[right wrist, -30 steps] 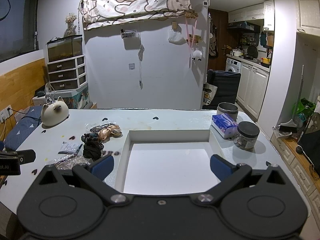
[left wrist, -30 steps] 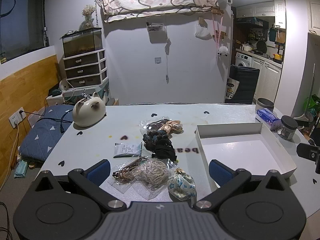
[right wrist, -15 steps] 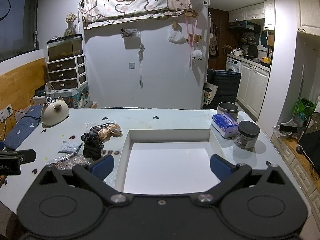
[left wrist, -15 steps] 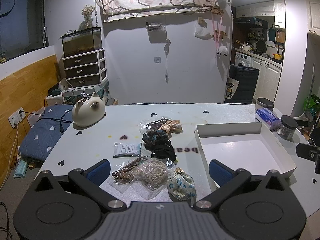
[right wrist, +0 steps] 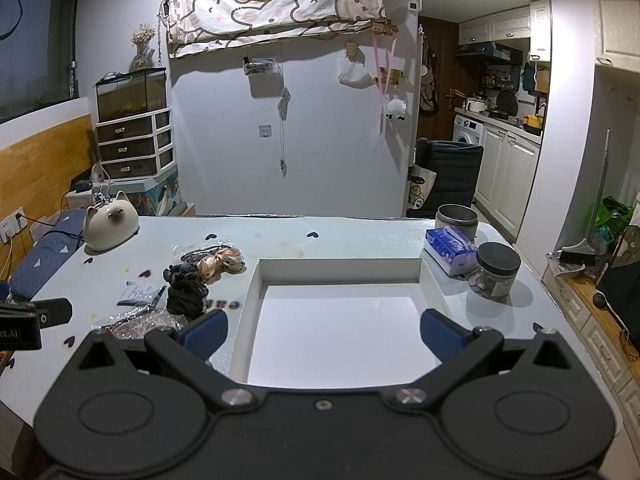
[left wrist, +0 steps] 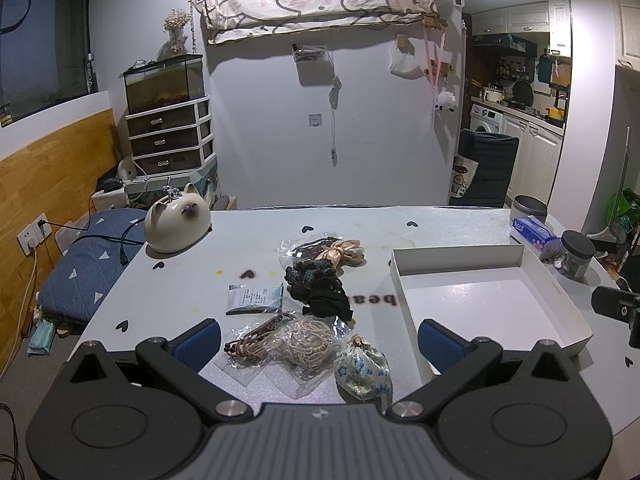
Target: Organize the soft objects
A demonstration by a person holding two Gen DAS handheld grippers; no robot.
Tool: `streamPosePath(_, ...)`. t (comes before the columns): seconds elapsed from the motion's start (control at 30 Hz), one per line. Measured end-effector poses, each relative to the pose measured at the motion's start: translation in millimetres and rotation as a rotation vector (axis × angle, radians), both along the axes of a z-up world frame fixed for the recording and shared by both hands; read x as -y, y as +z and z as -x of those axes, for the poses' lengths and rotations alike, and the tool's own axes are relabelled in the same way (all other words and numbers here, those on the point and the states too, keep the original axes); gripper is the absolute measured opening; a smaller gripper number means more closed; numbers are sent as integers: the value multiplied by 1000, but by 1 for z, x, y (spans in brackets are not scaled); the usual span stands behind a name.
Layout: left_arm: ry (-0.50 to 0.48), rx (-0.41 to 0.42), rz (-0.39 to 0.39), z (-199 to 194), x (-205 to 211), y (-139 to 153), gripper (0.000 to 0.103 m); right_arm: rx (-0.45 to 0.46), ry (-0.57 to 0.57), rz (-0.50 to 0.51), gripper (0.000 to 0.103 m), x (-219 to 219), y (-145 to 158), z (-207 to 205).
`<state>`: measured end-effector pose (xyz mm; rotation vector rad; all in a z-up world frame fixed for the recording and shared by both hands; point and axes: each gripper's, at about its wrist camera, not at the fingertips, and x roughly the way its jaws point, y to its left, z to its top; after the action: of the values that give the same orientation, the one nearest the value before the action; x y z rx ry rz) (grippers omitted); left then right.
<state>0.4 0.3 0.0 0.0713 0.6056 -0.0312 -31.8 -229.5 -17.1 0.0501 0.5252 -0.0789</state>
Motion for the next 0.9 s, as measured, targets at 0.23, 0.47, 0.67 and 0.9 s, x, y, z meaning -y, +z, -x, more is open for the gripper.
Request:
streamPosePath(0.23, 2, 0, 1, 0, 0, 0, 103, -1, 0, -1, 103, 0, 0, 0)
streamPosePath(0.47, 7, -1, 0, 4, -4, -4, 103, -2, 11, 0, 103, -1, 0, 0)
streamPosePath(0.67, 48, 5, 3, 7, -12, -5, 103, 15, 52, 18, 103, 0, -9, 1)
streamPosePath(0.9, 107, -5, 0, 13, -9, -4, 103, 23, 125, 15, 103, -4, -5, -3)
